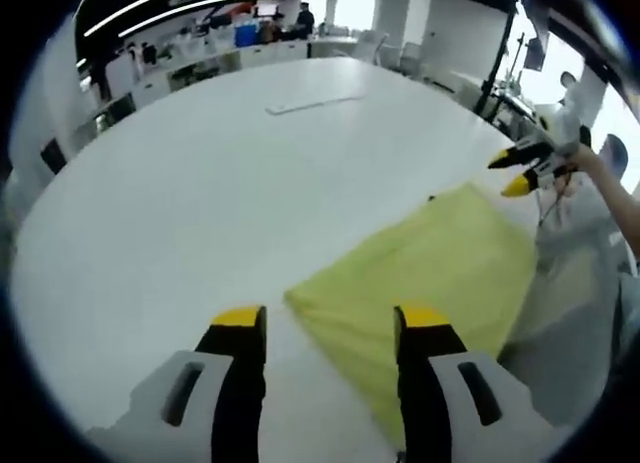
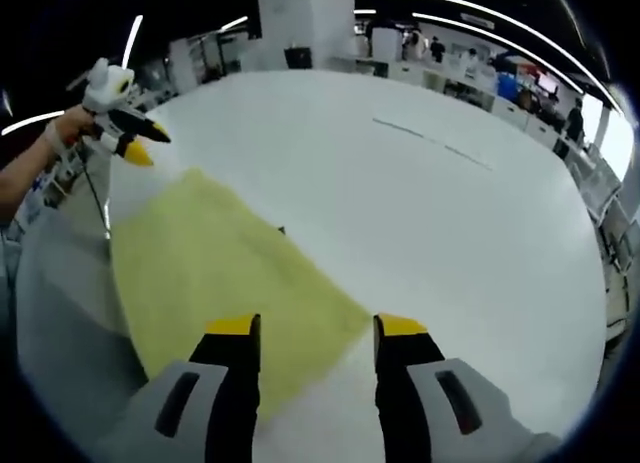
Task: Fold the garment on the visible template until the final outline fits inside the template.
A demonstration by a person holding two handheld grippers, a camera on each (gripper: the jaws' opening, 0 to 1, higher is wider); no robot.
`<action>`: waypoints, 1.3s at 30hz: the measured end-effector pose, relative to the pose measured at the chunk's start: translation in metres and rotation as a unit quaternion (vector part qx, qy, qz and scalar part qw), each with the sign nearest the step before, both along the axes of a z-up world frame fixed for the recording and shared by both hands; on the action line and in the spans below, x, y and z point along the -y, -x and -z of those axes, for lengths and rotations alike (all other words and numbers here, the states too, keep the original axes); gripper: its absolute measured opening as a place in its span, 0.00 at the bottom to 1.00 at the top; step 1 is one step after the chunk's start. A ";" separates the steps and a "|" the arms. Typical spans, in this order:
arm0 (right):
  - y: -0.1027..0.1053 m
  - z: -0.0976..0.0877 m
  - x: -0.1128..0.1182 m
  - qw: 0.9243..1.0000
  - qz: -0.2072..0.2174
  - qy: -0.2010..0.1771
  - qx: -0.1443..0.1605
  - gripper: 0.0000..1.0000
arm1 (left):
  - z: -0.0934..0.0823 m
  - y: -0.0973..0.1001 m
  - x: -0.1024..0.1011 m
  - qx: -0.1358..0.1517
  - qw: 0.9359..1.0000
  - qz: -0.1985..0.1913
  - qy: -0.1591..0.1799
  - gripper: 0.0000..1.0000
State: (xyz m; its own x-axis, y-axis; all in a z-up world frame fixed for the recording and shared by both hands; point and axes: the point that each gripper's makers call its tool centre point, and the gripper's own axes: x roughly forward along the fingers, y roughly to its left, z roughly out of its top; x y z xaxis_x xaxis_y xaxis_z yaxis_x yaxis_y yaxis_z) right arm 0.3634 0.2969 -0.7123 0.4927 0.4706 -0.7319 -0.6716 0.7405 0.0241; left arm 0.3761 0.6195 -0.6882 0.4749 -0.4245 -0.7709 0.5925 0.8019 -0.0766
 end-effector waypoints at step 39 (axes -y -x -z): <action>0.078 -0.051 -0.014 0.996 0.054 0.015 0.065 0.94 | -0.042 0.087 0.008 0.041 0.997 -0.069 -0.002 0.96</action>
State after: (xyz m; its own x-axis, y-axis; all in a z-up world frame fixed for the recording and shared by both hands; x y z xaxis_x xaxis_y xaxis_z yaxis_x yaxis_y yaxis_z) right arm 0.2852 0.3105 -0.6614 0.6312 0.3887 -0.6712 -0.5844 0.8073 -0.0821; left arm 0.2892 0.6111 -0.6461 0.5909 -0.3472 -0.7282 0.4799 0.8769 -0.0287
